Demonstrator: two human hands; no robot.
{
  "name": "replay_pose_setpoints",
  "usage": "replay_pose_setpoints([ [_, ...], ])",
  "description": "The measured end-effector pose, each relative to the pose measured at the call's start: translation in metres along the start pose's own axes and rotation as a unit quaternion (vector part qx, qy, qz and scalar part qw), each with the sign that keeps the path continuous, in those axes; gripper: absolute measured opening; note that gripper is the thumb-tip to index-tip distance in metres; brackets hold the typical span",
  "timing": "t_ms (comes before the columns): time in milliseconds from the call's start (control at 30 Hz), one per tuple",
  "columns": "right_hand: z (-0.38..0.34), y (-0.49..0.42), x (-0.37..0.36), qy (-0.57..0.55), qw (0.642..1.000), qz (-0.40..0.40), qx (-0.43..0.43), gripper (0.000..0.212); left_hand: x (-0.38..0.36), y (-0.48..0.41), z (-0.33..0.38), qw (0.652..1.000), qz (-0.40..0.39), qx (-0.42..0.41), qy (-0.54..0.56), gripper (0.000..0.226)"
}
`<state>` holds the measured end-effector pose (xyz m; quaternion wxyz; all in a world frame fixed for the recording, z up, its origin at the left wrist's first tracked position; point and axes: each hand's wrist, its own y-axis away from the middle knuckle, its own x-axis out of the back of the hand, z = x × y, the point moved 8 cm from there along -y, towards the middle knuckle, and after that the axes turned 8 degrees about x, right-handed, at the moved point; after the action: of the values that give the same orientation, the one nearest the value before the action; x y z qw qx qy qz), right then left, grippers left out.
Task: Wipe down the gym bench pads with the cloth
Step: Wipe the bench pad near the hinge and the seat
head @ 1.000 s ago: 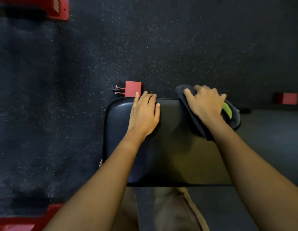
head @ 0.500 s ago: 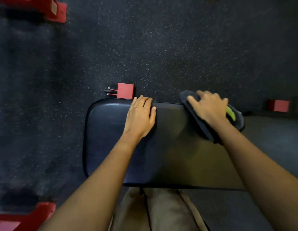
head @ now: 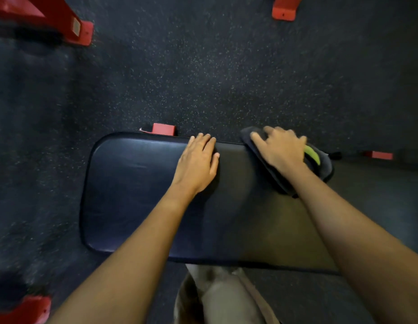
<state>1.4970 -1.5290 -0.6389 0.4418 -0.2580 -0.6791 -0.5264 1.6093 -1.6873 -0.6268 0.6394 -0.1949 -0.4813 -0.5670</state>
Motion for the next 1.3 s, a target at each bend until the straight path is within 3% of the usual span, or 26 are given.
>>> replay_pose_setpoints([
  [100, 0.046, 0.008, 0.003, -0.019, 0.998, 0.012, -0.054, 0.053, -0.023, 0.003, 0.036, 0.999, -0.011, -0.031, -0.009, 0.05],
  [167, 0.04, 0.001, 0.0, -0.031, 0.998, 0.002, -0.06, 0.053, -0.036, 0.006, 0.052, 1.0, 0.008, -0.021, -0.002, 0.05],
  [300, 0.0, -0.005, -0.005, -0.016, 1.0, -0.01, 0.021, 0.055, -0.049, 0.013, 0.061, 0.999, 0.042, 0.012, 0.006, 0.048],
  [400, 0.022, -0.004, -0.005, -0.037, 0.998, 0.011, 0.041, 0.056, -0.057, 0.014, 0.074, 0.999, 0.039, 0.014, -0.007, 0.048],
  [633, 0.143, 0.001, 0.008, -0.052, 0.998, 0.03, 0.016, 0.058, -0.106, 0.01, 0.175, 0.999, 0.018, -0.031, -0.019, 0.047],
  [800, 0.235, 0.01, 0.014, -0.059, 0.997, 0.04, 0.0, 0.055, -0.145, 0.007, 0.248, 0.999, 0.013, -0.017, -0.032, 0.051],
  [967, 0.328, 0.018, 0.012, -0.089, 0.993, 0.056, -0.056, 0.055, -0.178, 0.0, 0.308, 0.998, -0.009, -0.035, -0.059, 0.053],
  [1133, 0.411, 0.037, -0.011, -0.215, 0.966, 0.051, -0.132, 0.061, -0.223, 0.0, 0.38, 0.99, -0.041, -0.108, -0.078, 0.064],
  [1300, 0.445, 0.092, -0.043, -0.329, 0.923, 0.119, -0.163, 0.065, -0.249, 0.007, 0.416, 0.989, -0.031, -0.119, -0.079, 0.061],
])
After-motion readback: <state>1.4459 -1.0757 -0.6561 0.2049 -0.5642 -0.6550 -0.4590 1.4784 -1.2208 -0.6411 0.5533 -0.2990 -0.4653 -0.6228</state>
